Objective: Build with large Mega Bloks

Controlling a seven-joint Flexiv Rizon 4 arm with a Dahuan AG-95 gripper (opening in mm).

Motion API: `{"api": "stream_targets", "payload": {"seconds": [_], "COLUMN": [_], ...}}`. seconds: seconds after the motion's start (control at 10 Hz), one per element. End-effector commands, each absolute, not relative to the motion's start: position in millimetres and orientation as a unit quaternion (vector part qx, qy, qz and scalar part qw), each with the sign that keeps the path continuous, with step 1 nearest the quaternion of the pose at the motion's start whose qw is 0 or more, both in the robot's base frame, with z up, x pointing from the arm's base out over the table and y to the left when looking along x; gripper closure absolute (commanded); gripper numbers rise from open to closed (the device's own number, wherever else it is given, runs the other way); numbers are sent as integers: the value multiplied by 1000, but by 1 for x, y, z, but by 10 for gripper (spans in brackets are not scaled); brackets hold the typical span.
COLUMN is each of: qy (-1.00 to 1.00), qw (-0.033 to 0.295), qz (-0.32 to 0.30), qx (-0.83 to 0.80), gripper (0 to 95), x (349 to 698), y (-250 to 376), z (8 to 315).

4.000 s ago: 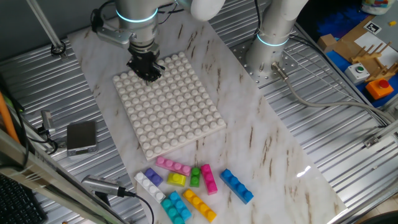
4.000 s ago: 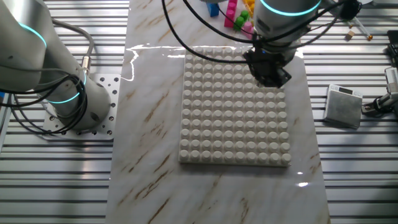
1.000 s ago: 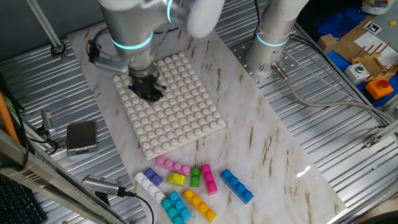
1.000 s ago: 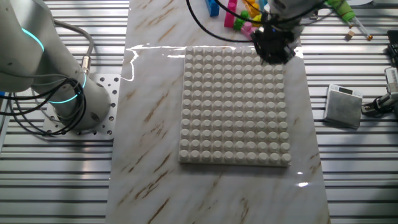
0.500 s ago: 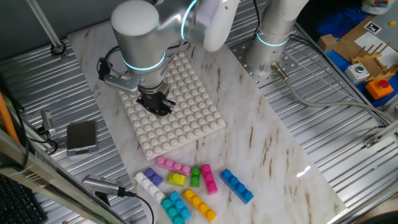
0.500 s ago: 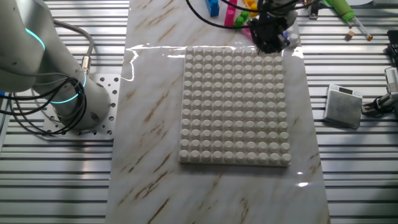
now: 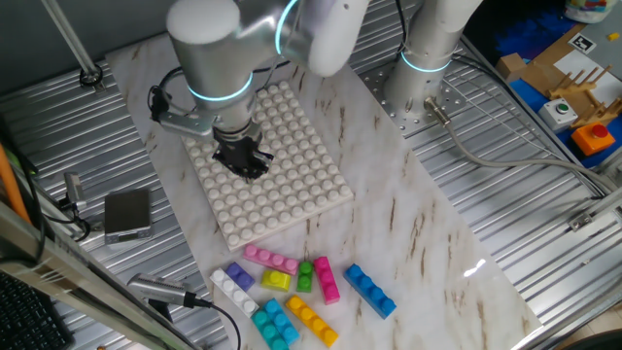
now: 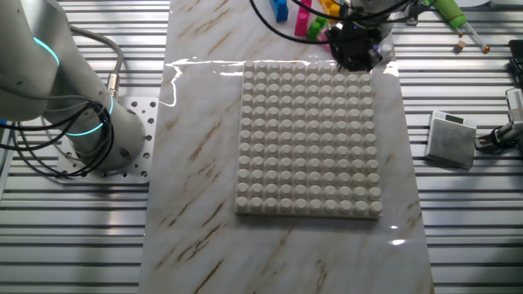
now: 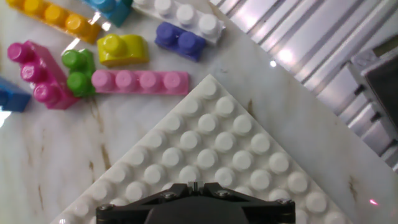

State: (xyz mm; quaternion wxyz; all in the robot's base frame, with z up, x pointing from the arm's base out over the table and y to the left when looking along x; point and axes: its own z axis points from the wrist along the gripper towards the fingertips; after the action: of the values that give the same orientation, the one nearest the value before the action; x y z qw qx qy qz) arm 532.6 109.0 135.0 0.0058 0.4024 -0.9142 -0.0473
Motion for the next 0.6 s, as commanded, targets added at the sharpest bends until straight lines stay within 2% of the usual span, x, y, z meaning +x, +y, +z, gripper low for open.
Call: {"api": "stream_targets", "payload": {"seconds": [0.1,0.6], "qy": [-910,-934], "qw": [25,22], "qz": [-42,-49], "qx": [411,354], "gripper": [950,950], "x": [532,551], "y": [109,150], "z": [135,129]}}
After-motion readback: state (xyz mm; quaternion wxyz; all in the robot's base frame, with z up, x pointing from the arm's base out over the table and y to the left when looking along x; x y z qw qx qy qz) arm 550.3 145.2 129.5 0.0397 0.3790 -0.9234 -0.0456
